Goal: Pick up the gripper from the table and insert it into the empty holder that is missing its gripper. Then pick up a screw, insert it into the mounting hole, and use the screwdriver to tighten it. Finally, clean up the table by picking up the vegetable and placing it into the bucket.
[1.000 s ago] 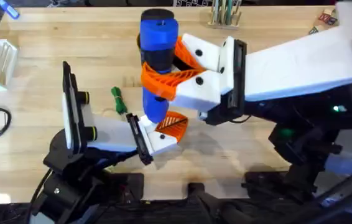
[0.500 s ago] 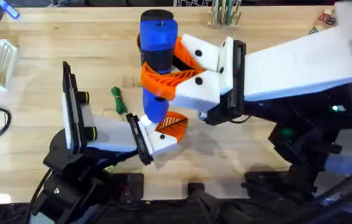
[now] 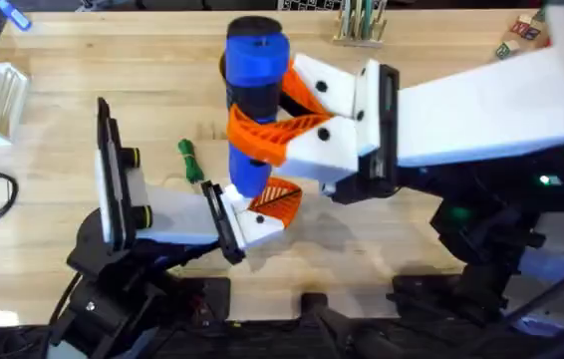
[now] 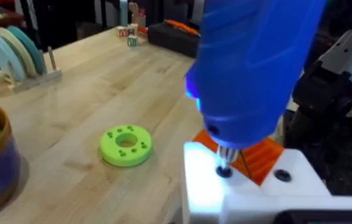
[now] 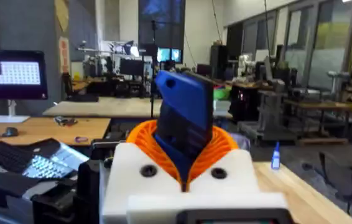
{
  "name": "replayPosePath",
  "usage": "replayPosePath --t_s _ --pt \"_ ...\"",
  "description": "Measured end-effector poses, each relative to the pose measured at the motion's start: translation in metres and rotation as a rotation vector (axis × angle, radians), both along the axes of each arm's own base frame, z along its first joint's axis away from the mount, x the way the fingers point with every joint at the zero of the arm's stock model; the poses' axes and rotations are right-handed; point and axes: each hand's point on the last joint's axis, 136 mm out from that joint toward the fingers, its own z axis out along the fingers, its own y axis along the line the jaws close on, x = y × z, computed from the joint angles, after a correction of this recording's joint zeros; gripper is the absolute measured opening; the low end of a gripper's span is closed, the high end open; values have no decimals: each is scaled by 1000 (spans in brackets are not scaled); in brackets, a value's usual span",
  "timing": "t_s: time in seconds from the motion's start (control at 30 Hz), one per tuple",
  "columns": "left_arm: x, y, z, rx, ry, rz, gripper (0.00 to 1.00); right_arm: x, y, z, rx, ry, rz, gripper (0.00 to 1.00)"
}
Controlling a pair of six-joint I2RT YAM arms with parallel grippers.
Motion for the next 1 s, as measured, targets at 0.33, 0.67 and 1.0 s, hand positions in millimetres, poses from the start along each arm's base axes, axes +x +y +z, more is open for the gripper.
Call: replayPosePath --t_s 0.33,0.67,1.0 --pt "-1 0 4 -5 -18 -2 14 1 -8 4 18 -19 7 20" --pt "-1 0 -2 7 8 -2 14 7 -16 33 86 -53 -37 20" --pt "-1 0 -2 6 7 -2 14 28 -20 28 32 -59 -121 20"
